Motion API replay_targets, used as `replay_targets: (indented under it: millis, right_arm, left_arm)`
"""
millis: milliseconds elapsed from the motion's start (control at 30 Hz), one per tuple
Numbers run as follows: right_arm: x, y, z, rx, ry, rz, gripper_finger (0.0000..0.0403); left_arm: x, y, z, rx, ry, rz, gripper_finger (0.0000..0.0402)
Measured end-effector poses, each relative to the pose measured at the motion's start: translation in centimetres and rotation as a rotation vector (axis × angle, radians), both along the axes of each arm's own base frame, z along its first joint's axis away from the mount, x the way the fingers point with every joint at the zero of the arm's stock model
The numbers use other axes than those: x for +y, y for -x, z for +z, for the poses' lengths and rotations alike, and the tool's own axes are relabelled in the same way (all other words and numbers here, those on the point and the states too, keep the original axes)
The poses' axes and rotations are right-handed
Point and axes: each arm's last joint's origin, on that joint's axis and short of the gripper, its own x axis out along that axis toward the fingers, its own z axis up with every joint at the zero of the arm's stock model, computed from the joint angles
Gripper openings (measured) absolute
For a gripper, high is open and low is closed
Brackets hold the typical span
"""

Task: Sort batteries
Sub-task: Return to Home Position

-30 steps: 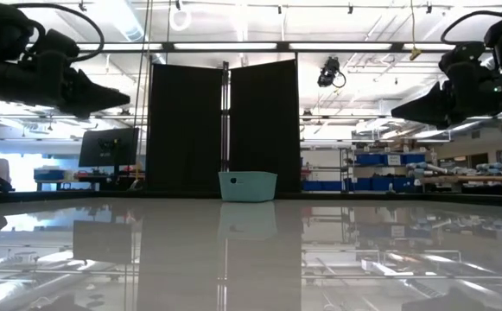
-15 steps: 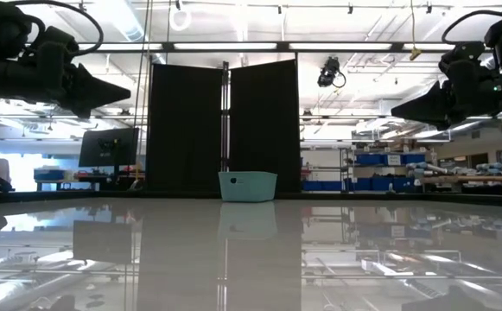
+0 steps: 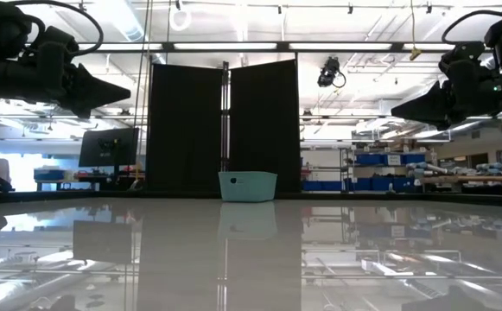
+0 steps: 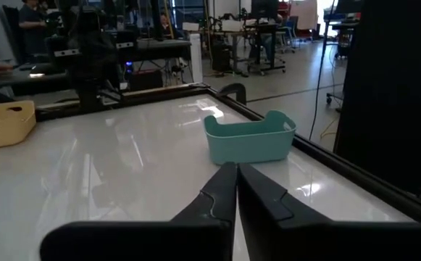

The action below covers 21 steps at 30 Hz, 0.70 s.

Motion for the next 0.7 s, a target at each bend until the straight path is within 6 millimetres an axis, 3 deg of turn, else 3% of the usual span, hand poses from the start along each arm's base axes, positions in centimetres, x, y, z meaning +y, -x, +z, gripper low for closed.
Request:
replay_targets:
  millis: [700]
  right_arm:
    - [0.00,0.00,0.01,0.000,0.000,0.000,0.0023]
  left_arm:
    - [0.00,0.00,0.00,-0.001,-0.001,-0.001,0.0015]
